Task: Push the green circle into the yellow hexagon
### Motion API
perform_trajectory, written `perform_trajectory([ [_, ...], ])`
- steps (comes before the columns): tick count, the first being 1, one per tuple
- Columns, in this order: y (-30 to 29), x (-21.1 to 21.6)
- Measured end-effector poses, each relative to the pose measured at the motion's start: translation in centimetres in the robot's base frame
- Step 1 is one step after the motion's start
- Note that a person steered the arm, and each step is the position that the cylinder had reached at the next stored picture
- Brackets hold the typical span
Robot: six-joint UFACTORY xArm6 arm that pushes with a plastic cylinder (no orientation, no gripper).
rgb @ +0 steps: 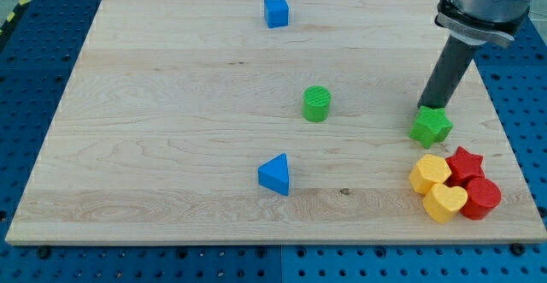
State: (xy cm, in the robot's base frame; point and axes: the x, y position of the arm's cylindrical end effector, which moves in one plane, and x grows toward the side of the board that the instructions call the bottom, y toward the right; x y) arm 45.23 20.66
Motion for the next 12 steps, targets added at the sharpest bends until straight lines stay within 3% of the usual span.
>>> perform_trajectory([
  [5,-2.5,0.4],
  [12,0.6,3.5],
])
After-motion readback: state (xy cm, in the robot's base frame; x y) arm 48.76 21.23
